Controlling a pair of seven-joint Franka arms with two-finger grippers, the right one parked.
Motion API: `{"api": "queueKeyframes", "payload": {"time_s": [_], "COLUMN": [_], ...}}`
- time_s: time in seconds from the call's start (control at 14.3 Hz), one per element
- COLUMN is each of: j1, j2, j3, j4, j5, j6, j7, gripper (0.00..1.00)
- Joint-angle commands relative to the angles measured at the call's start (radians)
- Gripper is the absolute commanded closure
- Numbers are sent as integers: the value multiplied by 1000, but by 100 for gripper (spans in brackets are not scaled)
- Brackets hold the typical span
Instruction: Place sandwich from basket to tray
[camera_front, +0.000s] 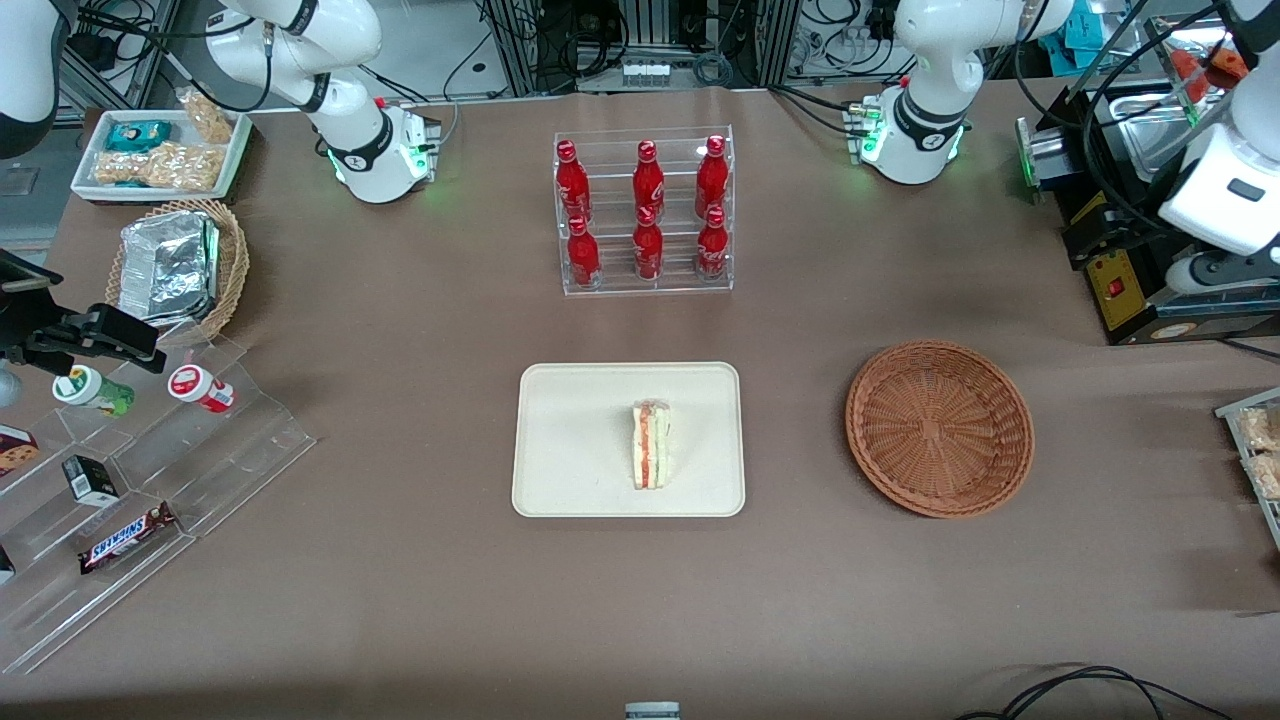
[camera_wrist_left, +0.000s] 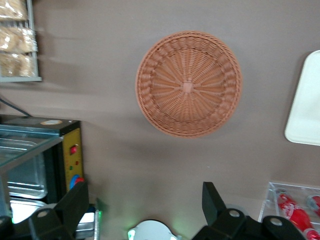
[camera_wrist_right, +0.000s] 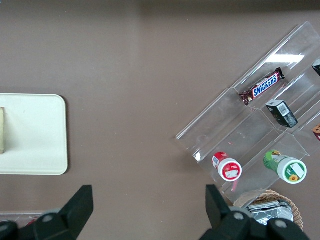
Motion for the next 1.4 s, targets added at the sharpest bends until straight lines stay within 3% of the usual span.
{"api": "queueKeyframes", "payload": {"time_s": [0.0, 0.35, 1.33], "j1": [26, 17, -72], "j2": [6, 6, 1], "j3": [-4, -2, 84], "j4": [31, 31, 25], "j5": [-60, -91, -85], "j6": [-18, 14, 39], "j7": [21, -64, -66], "gripper": [0, 0, 0]}}
